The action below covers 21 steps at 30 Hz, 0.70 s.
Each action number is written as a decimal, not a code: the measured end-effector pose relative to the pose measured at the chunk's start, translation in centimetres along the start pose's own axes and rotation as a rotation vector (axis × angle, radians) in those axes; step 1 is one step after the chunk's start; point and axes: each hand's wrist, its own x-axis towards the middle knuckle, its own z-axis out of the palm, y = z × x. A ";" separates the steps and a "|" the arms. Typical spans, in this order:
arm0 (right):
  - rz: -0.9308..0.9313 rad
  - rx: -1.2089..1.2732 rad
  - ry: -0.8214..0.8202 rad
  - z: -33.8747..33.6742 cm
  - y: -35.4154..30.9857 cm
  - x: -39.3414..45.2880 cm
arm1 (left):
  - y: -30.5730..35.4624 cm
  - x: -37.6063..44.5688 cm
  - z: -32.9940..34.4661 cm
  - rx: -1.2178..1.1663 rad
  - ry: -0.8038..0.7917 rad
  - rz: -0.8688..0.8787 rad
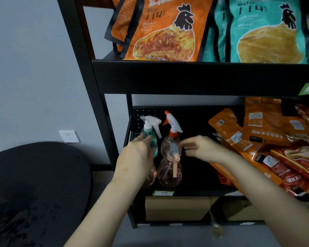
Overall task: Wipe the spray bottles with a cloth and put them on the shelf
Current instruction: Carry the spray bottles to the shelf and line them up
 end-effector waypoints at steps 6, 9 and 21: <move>-0.044 -0.140 0.325 -2.5 -4.9 2.0 | -1.1 -0.1 0.7 0.031 -0.032 -0.114; -0.094 -0.181 0.366 -1.4 -7.0 4.1 | -1.3 -0.1 1.0 0.045 -0.009 -0.153; -0.091 -0.482 0.303 1.1 -9.9 10.7 | -0.6 -0.2 1.3 -0.038 0.010 -0.213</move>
